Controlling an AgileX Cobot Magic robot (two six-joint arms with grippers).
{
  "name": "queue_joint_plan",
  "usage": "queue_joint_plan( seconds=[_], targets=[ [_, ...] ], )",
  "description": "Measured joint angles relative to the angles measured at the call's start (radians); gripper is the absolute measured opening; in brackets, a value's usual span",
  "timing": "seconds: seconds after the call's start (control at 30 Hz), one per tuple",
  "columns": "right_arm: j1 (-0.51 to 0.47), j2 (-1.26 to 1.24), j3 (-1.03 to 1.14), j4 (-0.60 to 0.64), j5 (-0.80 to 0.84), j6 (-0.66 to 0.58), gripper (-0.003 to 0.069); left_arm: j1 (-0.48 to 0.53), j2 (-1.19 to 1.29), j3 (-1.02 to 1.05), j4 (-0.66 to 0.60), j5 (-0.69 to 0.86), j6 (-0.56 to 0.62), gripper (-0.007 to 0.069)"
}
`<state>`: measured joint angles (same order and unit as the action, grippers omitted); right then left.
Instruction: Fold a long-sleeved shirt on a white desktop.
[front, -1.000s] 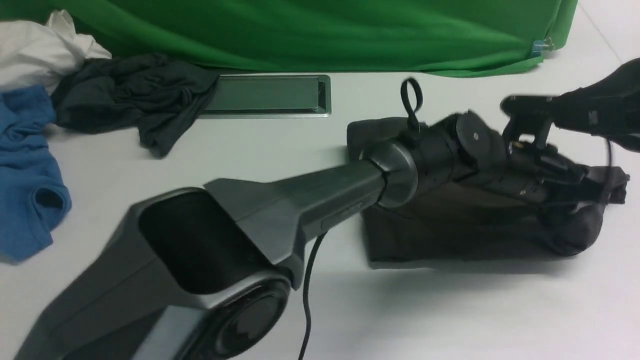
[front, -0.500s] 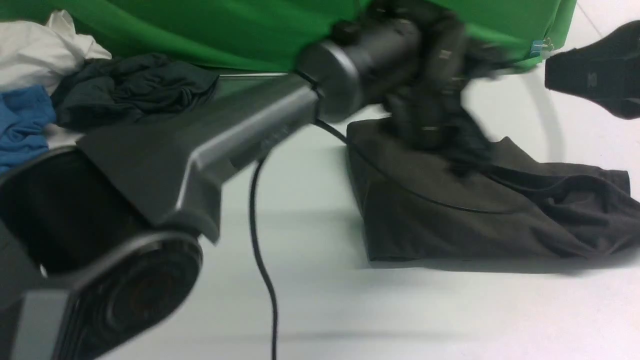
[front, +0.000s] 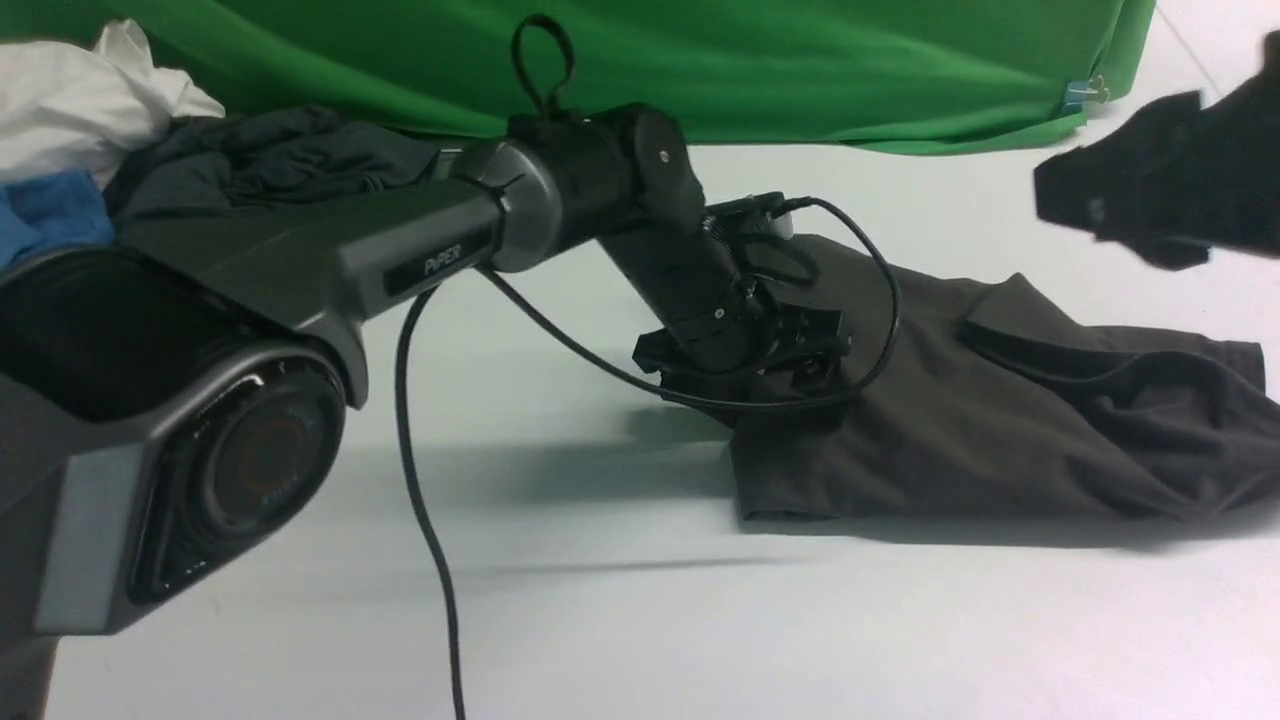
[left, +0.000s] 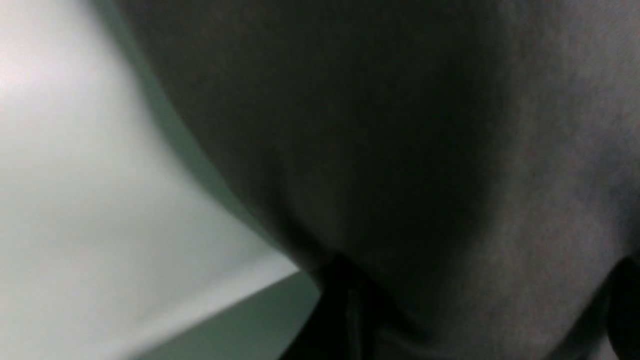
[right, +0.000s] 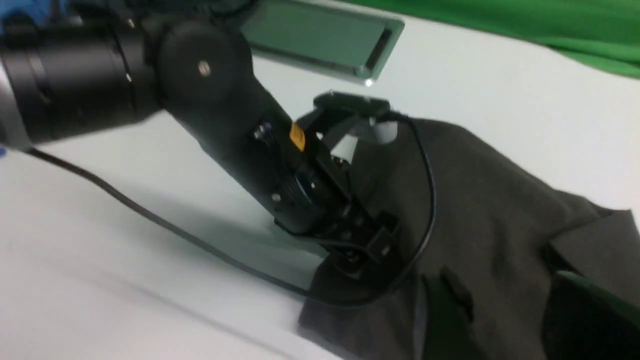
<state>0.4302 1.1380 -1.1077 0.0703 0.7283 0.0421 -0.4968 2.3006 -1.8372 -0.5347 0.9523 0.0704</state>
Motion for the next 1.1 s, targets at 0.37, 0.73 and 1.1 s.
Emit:
queue_joint_plan(
  seconds=[0.37,0.73,1.1],
  targets=[
    [0.000,0.066,-0.059,0.007,-0.026,0.014,0.0283,0.101,-0.013,0.089,-0.037,0.095,0.181,0.0067],
    [0.005,0.120,-0.093,0.073,-0.049,-0.056,0.0283,0.375,-0.295,0.468,0.179,0.037,0.259,0.0067],
    [0.142,0.568,-0.297,0.220,-0.049,-0.363,0.0283,0.586,-0.371,0.637,0.057,-0.029,0.378,0.0067]
  ],
)
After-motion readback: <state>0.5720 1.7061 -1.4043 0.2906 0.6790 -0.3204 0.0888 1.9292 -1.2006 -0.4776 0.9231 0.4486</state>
